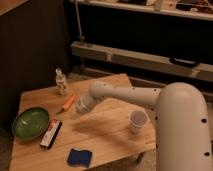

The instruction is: Pick up the ceramic cup

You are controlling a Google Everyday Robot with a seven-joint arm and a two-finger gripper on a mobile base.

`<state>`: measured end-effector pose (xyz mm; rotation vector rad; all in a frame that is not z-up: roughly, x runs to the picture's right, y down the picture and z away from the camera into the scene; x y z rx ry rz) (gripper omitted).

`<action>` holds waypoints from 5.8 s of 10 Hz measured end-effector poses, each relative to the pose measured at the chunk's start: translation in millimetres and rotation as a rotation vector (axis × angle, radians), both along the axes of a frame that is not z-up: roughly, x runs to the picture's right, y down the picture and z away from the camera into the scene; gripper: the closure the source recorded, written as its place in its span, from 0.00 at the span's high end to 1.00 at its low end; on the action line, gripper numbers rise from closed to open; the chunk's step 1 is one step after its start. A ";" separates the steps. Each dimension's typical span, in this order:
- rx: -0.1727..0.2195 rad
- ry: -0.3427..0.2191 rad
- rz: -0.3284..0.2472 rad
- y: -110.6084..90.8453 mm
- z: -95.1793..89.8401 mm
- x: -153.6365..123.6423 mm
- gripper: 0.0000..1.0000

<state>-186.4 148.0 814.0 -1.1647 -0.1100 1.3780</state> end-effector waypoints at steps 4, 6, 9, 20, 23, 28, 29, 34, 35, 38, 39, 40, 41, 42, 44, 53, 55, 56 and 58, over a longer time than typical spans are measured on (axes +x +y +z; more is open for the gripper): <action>0.000 0.000 0.000 -0.1 -0.1 0.0 0.10; 0.000 0.000 0.000 -0.1 -0.1 0.0 0.10; 0.000 0.000 0.000 -0.1 -0.1 0.0 0.10; 0.003 0.003 -0.002 -0.7 -0.8 0.3 0.10; 0.051 0.059 -0.014 -15.1 -11.3 17.3 0.10; 0.130 0.251 -0.005 -88.3 -64.5 112.2 0.07; 0.144 0.305 -0.004 -101.2 -74.1 135.9 0.03; 0.118 0.558 0.029 -137.3 -123.9 253.4 0.51; 0.090 0.584 0.038 -133.2 -130.5 272.4 0.63; 0.029 0.628 0.066 -115.5 -150.7 318.1 0.80; 0.012 0.638 0.073 -109.9 -153.9 328.5 0.80; 0.012 0.636 0.072 -109.7 -153.6 327.5 0.80; 0.013 0.632 0.069 -110.1 -153.5 324.9 0.80; 0.013 0.635 0.070 -109.9 -153.5 326.3 0.80; 0.013 0.636 0.072 -109.7 -153.6 327.4 0.80; -0.085 0.780 0.123 -111.7 -117.9 437.8 0.80; -0.120 0.793 0.181 -97.1 -115.1 483.8 0.80; -0.128 0.781 0.209 -91.3 -114.1 497.7 0.80; -0.123 0.748 0.246 -82.6 -115.9 507.8 0.80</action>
